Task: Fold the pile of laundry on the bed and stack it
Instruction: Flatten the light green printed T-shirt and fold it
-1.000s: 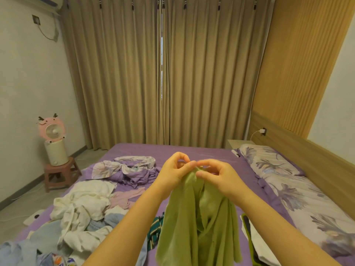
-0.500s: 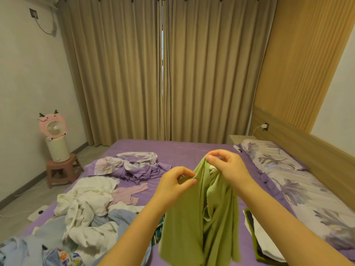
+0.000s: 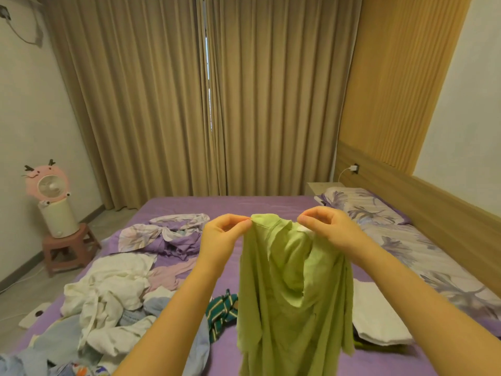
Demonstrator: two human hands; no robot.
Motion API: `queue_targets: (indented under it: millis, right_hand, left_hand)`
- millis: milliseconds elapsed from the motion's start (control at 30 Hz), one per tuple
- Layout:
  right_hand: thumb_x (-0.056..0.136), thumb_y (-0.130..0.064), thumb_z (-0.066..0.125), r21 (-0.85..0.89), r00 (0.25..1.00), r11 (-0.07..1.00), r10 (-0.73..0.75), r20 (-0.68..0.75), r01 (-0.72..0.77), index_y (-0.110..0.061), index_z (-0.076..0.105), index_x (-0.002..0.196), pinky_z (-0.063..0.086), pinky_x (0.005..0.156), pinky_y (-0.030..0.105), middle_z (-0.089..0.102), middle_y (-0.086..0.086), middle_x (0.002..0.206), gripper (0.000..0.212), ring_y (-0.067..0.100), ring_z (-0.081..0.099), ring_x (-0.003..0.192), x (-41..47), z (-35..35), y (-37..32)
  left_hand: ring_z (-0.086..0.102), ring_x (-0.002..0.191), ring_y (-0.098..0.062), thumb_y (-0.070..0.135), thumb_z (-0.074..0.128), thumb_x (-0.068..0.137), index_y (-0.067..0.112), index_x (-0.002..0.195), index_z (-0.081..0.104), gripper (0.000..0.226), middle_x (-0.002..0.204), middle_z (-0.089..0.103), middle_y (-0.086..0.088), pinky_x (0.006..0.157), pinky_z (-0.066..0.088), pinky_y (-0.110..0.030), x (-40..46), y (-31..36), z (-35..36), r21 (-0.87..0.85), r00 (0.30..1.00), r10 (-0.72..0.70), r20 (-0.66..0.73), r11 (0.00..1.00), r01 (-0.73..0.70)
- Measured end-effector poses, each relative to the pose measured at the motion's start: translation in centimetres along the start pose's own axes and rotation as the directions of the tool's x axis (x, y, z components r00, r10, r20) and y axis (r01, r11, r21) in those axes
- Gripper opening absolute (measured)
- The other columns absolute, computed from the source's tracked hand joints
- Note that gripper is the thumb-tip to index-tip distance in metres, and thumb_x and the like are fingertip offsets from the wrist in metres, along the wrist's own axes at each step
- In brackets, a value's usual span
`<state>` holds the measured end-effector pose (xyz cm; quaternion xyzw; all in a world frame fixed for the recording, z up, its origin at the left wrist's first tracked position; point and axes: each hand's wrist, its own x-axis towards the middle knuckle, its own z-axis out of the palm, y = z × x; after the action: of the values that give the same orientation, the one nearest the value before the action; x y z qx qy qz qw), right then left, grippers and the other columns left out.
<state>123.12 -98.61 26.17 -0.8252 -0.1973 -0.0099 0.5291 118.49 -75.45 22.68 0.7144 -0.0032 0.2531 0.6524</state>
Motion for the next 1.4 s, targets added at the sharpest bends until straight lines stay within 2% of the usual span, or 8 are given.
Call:
queue_targets:
  millis: [167, 400, 600, 733, 867, 1033, 1200, 1400]
  right_hand:
    - [0.066, -0.059, 0.069, -0.408, 0.967, 0.913, 0.092, 0.236, 0.013, -0.039, 0.053, 0.112, 0.041, 0.07, 0.015, 0.056, -0.015, 0.104, 0.052, 0.003, 0.055, 0.088, -1.5, -2.4, 1.4]
    - [0.08, -0.026, 0.075, -0.433, 0.942, 0.899, 0.199, 0.27, -0.066, -0.035, 0.056, 0.117, 0.042, 0.077, 0.009, 0.059, -0.008, 0.106, 0.042, 0.005, 0.055, 0.1, -4.5, -4.2, 4.4]
    - [0.085, -0.011, 0.069, -0.008, 0.994, 0.998, 0.057, -0.091, -0.058, -0.025, 0.073, 0.088, 0.047, 0.072, 0.022, 0.072, -0.007, 0.085, 0.015, 0.01, 0.065, 0.085, -5.7, -6.0, 4.9]
    - [0.085, -0.009, 0.067, 0.246, 0.984, 0.969, 0.06, -0.166, -0.018, -0.021, 0.073, 0.094, 0.051, 0.067, 0.015, 0.074, -0.003, 0.089, 0.016, 0.009, 0.066, 0.082, -6.4, -6.6, 4.5]
    - [0.085, -0.006, 0.067, 0.194, 0.994, 0.981, 0.042, -0.097, -0.022, -0.017, 0.067, 0.112, 0.051, 0.071, 0.014, 0.069, 0.0, 0.096, 0.029, 0.01, 0.064, 0.087, -7.4, -7.9, 4.2]
    - [0.086, -0.005, 0.065, -0.083, 0.998, 0.996, -0.028, -0.054, 0.023, -0.018, 0.071, 0.094, 0.04, 0.057, 0.004, 0.064, -0.008, 0.08, 0.017, 0.006, 0.054, 0.072, -9.9, -8.6, 4.8]
    - [0.092, -0.004, 0.055, -0.102, 0.991, 0.994, -0.048, -0.125, 0.035, -0.022, 0.068, 0.091, 0.045, 0.072, 0.028, 0.067, -0.003, 0.089, 0.022, 0.02, 0.06, 0.084, -13.0, -9.1, 6.5]
    - [0.096, -0.024, 0.053, -0.369, 0.99, 0.929, -0.04, -0.137, -0.014, -0.011, 0.065, 0.105, 0.034, 0.065, 0.029, 0.066, 0.003, 0.096, 0.019, 0.02, 0.057, 0.089, -15.7, -10.1, 8.0]
  left_hand:
    - [0.063, 0.063, 0.002, 0.012, 0.072, 0.082, 0.02, 0.076, 0.073, 0.01, 0.068, 0.071, 0.009, 0.058, 0.05, -0.012, 1.8, 0.4, -1.9, 0.04, 0.993, -0.009, -0.118, 0.999, 0.014]
    - [0.066, 0.075, -0.009, 0.024, 0.07, 0.085, 0.025, 0.081, 0.073, 0.005, 0.077, 0.07, 0.007, 0.07, 0.055, -0.03, 1.7, 0.2, -3.9, 0.43, 0.992, 0.065, -0.105, 0.903, -0.014]
    - [0.064, 0.085, -0.025, 0.027, 0.064, 0.091, 0.016, 0.096, 0.074, 0.016, 0.089, 0.073, -0.003, 0.072, 0.054, -0.042, -0.5, 2.1, -4.1, 0.757, 0.975, 0.222, 0.011, 0.635, -0.153]
    - [0.061, 0.082, -0.023, 0.023, 0.059, 0.094, 0.012, 0.096, 0.07, 0.016, 0.086, 0.069, -0.004, 0.069, 0.051, -0.039, -2.0, 3.7, -3.4, 0.733, 0.955, 0.294, -0.027, 0.655, -0.181]
    - [0.049, 0.081, -0.015, 0.02, 0.041, 0.102, 0.008, 0.101, 0.052, 0.016, 0.084, 0.051, 0.006, 0.064, 0.036, -0.028, -3.4, 4.6, -1.9, 0.562, 0.985, 0.111, -0.134, 0.827, -0.017]
    - [0.05, 0.086, -0.012, 0.026, 0.048, 0.099, 0.017, 0.103, 0.051, 0.01, 0.09, 0.053, 0.01, 0.065, 0.038, -0.016, -7.3, 4.6, -0.4, 0.523, 1.0, -0.017, 0.022, 0.852, 0.003]
    - [0.056, 0.093, -0.01, 0.028, 0.069, 0.085, 0.024, 0.103, 0.061, 0.021, 0.1, 0.059, 0.01, 0.074, 0.046, -0.026, -11.5, 5.3, 0.1, 0.598, 0.979, -0.179, 0.101, 0.797, 0.084]
    - [0.06, 0.086, -0.02, 0.019, 0.064, 0.084, 0.017, 0.088, 0.067, 0.005, 0.092, 0.066, -0.006, 0.073, 0.05, -0.034, -15.7, 6.7, 0.3, 0.708, 0.975, -0.206, 0.079, 0.7, 0.091]
